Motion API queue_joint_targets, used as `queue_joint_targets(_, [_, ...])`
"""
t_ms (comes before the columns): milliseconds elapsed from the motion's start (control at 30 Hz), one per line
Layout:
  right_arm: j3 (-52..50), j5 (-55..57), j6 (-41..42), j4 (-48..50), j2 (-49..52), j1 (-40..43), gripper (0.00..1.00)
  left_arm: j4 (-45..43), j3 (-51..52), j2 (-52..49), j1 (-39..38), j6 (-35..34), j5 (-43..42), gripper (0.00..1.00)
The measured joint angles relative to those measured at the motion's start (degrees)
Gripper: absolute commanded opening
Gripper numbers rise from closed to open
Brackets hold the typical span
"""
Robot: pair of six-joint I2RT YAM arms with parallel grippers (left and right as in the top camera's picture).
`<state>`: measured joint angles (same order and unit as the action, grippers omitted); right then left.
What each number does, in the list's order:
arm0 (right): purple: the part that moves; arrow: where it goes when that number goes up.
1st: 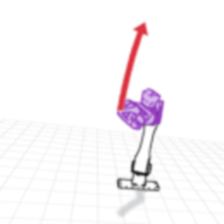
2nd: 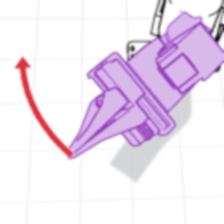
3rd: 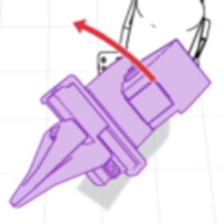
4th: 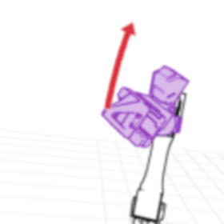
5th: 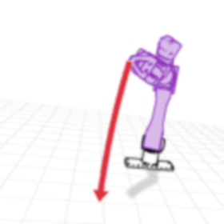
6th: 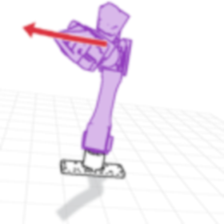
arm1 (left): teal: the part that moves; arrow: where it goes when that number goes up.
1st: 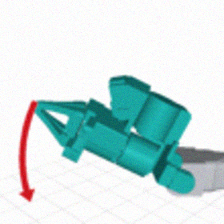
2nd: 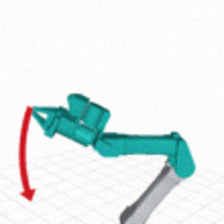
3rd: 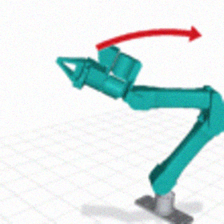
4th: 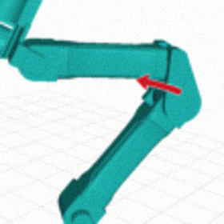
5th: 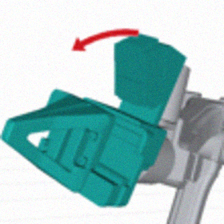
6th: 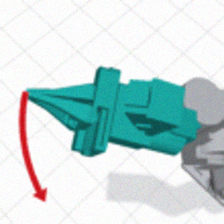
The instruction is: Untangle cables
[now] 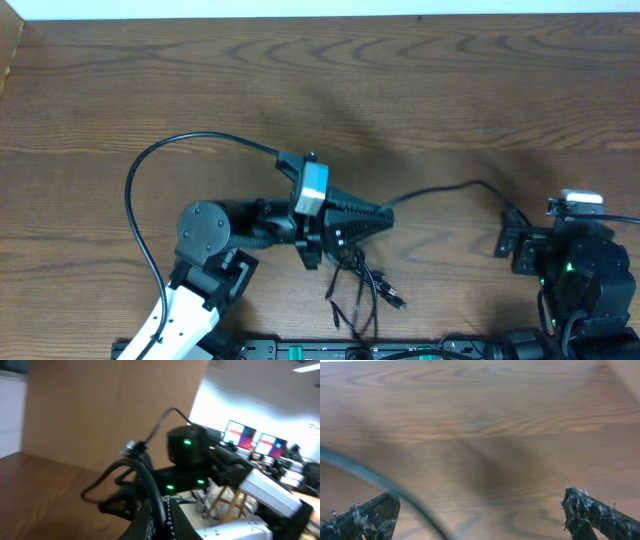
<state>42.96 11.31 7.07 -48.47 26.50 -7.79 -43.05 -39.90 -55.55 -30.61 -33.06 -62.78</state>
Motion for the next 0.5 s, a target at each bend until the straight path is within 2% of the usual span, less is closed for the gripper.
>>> queue_joint_targets(133, [0.00, -6.62, 0.00, -0.13, 0.00, 0.00, 0.99, 0.07, 0.00, -1.14, 1.73, -0.17, 3.80, 0.08])
queue_joint_targets(267, [0.00, -12.35, 0.00, -0.22, 0.00, 0.00, 0.99, -0.63, 0.00, -2.49, 2.84, -0.22, 11.30, 0.08])
queue_joint_targets(500, [-0.07, -16.48, 0.02, -1.49, 0.02, 0.00, 0.99, -9.84, 0.00, -4.76, 3.23, -1.79, 18.80, 0.07])
